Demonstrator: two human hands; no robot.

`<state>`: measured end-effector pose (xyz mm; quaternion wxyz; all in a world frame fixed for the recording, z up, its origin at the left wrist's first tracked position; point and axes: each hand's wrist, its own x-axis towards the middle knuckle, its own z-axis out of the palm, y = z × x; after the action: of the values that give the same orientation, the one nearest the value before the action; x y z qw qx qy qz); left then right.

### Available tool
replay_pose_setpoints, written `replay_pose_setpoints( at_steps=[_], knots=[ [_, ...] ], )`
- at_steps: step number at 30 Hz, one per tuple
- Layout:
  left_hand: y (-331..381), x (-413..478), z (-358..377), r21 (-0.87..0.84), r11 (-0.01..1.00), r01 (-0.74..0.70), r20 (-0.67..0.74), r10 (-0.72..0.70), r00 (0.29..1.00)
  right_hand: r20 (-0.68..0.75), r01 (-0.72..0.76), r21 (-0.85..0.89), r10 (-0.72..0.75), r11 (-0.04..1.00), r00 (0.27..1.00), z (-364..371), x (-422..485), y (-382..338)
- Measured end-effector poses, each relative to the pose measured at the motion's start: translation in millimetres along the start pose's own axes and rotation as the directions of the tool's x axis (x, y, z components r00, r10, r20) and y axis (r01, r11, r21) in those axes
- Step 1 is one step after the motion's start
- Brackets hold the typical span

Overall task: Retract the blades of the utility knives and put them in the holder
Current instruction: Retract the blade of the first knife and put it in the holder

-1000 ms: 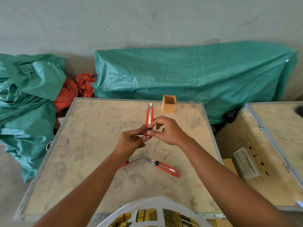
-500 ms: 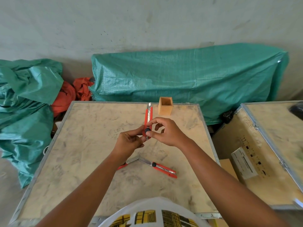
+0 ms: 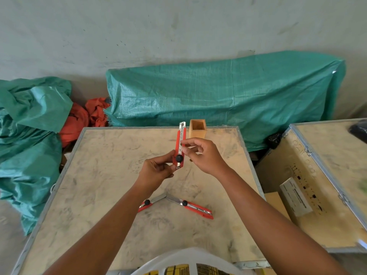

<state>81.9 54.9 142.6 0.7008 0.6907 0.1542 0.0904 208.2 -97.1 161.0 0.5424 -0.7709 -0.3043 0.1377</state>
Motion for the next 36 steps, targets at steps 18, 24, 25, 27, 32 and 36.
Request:
replay_pose_setpoints(
  at_steps=[18, 24, 25, 27, 32, 36],
  knots=[
    [-15.6, 241.3, 50.9, 0.326, 0.945, 0.015, 0.068, -0.039, 0.997, -0.163, -0.229, 0.025, 0.230, 0.973, 0.959, -80.4, 181.5, 113.5],
    [-23.1, 274.6, 59.4, 0.471, 0.882, -0.009, 0.098, -0.042, 0.994, -0.261, -0.197, -0.057, 0.176, 0.979, 0.949, -73.4, 204.4, 133.8],
    [-33.2, 288.5, 59.4, 0.531, 0.848, 0.008, 0.091, -0.066, 0.994, -0.270, -0.208, -0.068, 0.182, 0.976, 0.945, -70.1, 210.7, 145.0],
    [-48.8, 309.3, 58.6, 0.652, 0.754, 0.079, 0.072, -0.165, 0.984, -0.297, -0.215, -0.124, 0.171, 0.969, 0.939, -63.8, 221.2, 163.0],
    [-81.7, 330.4, 57.8, 0.652, 0.732, 0.199, 0.029, -0.287, 0.958, -0.290, -0.201, -0.263, 0.122, 0.944, 0.949, -50.3, 232.2, 199.7],
    [-91.2, 332.5, 58.6, 0.540, 0.814, 0.213, 0.036, -0.275, 0.961, -0.300, -0.196, -0.319, 0.097, 0.927, 0.949, -46.2, 232.5, 209.7]
  ],
)
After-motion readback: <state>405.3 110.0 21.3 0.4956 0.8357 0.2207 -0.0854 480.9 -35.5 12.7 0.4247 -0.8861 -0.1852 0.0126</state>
